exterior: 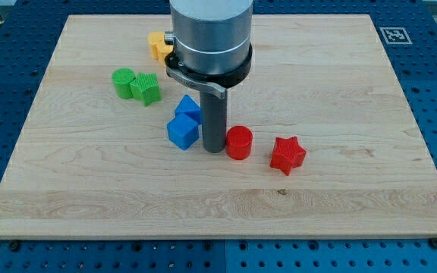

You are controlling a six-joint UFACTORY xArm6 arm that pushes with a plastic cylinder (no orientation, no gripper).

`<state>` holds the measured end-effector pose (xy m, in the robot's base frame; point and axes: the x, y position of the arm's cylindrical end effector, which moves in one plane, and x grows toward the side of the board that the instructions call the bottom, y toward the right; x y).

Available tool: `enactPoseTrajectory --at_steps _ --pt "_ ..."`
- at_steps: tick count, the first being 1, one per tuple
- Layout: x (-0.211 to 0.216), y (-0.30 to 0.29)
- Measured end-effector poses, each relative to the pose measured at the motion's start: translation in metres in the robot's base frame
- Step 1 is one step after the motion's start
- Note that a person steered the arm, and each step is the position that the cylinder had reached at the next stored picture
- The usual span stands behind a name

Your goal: Move your arm closer to the red star

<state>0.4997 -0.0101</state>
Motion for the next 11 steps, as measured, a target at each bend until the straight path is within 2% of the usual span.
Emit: enactPoseTrajectory --at_steps 3,5,6,8,11 --pt "0.009 0.046" --pt "0.101 -0.003" --pt "0.116 -0.006" --pt "0.113 0.001" --pt "0.057 0.141"
